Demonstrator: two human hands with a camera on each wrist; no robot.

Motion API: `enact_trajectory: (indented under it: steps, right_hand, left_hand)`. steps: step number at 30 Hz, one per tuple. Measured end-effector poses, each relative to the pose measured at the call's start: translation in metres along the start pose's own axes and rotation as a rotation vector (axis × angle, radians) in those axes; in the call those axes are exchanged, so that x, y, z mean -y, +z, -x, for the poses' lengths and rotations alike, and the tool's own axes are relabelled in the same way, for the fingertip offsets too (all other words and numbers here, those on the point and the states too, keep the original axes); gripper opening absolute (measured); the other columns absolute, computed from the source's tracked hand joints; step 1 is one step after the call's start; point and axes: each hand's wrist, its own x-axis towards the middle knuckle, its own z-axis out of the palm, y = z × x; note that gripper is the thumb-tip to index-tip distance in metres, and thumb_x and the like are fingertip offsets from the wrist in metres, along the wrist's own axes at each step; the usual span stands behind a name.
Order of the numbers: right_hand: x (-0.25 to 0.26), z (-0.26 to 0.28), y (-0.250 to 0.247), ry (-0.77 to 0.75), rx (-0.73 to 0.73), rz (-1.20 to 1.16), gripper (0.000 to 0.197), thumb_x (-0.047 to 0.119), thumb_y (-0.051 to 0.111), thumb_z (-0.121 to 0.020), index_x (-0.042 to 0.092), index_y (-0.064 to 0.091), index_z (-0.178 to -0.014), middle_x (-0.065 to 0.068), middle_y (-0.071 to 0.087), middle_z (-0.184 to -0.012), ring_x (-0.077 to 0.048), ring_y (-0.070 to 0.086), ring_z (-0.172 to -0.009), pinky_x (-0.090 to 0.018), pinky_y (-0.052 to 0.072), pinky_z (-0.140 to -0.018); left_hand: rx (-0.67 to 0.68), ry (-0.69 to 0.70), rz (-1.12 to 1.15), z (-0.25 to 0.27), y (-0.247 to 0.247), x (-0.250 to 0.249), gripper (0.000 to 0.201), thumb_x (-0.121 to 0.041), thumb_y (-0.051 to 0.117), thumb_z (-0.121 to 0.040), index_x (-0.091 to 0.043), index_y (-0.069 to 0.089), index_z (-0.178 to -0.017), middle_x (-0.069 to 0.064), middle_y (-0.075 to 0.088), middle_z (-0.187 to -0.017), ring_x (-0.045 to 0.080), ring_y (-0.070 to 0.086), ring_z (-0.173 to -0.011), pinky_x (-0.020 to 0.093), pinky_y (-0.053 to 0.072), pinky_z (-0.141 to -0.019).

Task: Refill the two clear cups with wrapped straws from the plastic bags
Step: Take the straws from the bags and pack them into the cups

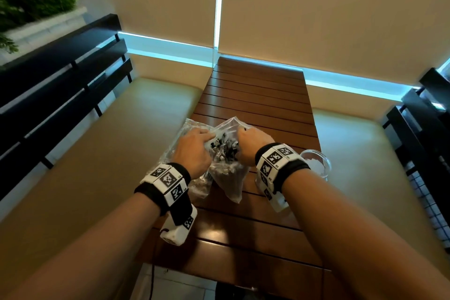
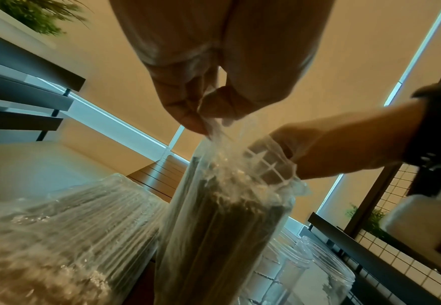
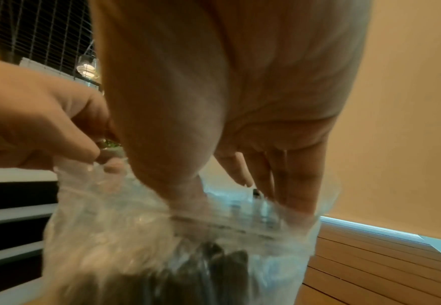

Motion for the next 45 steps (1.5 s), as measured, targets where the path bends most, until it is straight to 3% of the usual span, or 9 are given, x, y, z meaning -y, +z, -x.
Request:
enact_trajectory:
  steps: [7, 11, 16, 22, 26, 31, 38, 42, 45]
  right_hand:
    - [0.013, -0.02, 0.017, -0.104, 0.126, 0.064, 0.03, 0.025, 0.07, -0.086, 0.014, 0.06, -0.112, -0.008, 0.064, -0.108, -0.028, 0.062, -0.102, -0.035, 0.052, -0.078]
    - [0.0, -0.026, 0.028, -0.032, 0.011, -0.119, 0.016, 0.017, 0.066, -0.084, 0.014, 0.062, -0.1, -0.01, 0.066, -0.103, -0.029, 0.064, -0.091, -0.032, 0.051, -0.071]
    - [-0.012, -0.03, 0.032, -0.002, 0.033, -0.46, 0.049, 0.023, 0.08, -0.076, 0.018, 0.059, -0.12, 0.0, 0.063, -0.111, -0.018, 0.06, -0.1, -0.029, 0.051, -0.084]
    - [-0.024, -0.033, 0.049, 0.042, 0.119, -0.822, 0.044, -0.01, 0.06, -0.081, 0.017, 0.068, -0.115, -0.004, 0.069, -0.111, -0.021, 0.067, -0.097, -0.047, 0.054, -0.093]
    - [-0.02, -0.04, 0.053, -0.018, 0.068, -0.46, 0.036, 0.009, 0.069, -0.083, 0.017, 0.065, -0.117, -0.003, 0.067, -0.114, -0.024, 0.063, -0.107, -0.036, 0.052, -0.092]
    - [-0.009, -0.046, 0.054, -0.107, 0.014, -0.289, 0.042, 0.018, 0.067, -0.085, 0.017, 0.056, -0.126, -0.008, 0.061, -0.121, -0.029, 0.057, -0.111, -0.035, 0.048, -0.09]
    - [-0.005, -0.046, 0.064, -0.186, -0.079, -0.37, 0.029, 0.027, 0.071, -0.083, 0.012, 0.06, -0.106, -0.005, 0.053, -0.102, -0.021, 0.049, -0.089, -0.031, 0.045, -0.078]
    - [-0.004, -0.049, 0.066, -0.227, -0.046, -0.299, 0.032, 0.034, 0.073, -0.083, 0.013, 0.064, -0.105, -0.007, 0.053, -0.105, -0.025, 0.055, -0.094, -0.036, 0.05, -0.083]
    - [-0.006, -0.048, 0.066, -0.223, -0.133, -0.37, 0.025, 0.028, 0.072, -0.083, 0.011, 0.067, -0.101, -0.005, 0.052, -0.103, -0.021, 0.054, -0.09, -0.036, 0.052, -0.083]
  left_hand:
    - [0.019, -0.054, 0.102, -0.012, 0.005, 0.008, 0.063, 0.007, 0.057, -0.082, -0.008, 0.047, -0.142, 0.007, 0.042, -0.149, 0.023, 0.038, -0.137, 0.038, 0.034, -0.114]
    - [0.04, -0.078, 0.09, -0.014, 0.007, 0.021, 0.064, 0.004, 0.056, -0.086, -0.011, 0.041, -0.146, 0.004, 0.036, -0.153, 0.021, 0.031, -0.142, 0.034, 0.023, -0.118]
    - [0.09, -0.093, 0.14, -0.027, 0.011, 0.024, 0.064, 0.001, 0.057, -0.089, -0.013, 0.036, -0.148, 0.003, 0.031, -0.156, 0.019, 0.026, -0.144, 0.031, 0.021, -0.116]
    - [0.105, -0.072, 0.161, -0.028, 0.012, 0.03, 0.063, 0.002, 0.059, -0.089, -0.014, 0.039, -0.146, 0.0, 0.033, -0.155, 0.011, 0.033, -0.137, -0.01, 0.022, -0.082]
    - [0.118, -0.038, 0.187, -0.028, 0.012, 0.026, 0.062, 0.005, 0.058, -0.089, -0.013, 0.04, -0.145, 0.001, 0.033, -0.155, 0.004, 0.034, -0.129, -0.013, 0.025, -0.074]
    - [0.151, -0.038, 0.193, -0.028, 0.015, 0.027, 0.065, 0.009, 0.054, -0.089, -0.016, 0.037, -0.147, -0.003, 0.028, -0.157, 0.016, 0.026, -0.144, -0.004, 0.025, -0.089]
    - [0.183, -0.086, 0.239, -0.028, 0.018, 0.041, 0.07, 0.013, 0.056, -0.085, -0.017, 0.038, -0.146, -0.004, 0.03, -0.156, 0.011, 0.03, -0.139, 0.001, 0.037, -0.081]
    - [0.187, -0.053, 0.209, -0.029, 0.016, 0.036, 0.07, 0.012, 0.054, -0.085, -0.017, 0.038, -0.146, -0.002, 0.03, -0.157, 0.017, 0.024, -0.145, 0.026, 0.03, -0.111]
    - [0.187, -0.033, 0.178, -0.03, 0.013, 0.036, 0.067, 0.008, 0.054, -0.087, -0.017, 0.038, -0.147, -0.001, 0.03, -0.157, 0.016, 0.024, -0.145, 0.03, 0.024, -0.116]
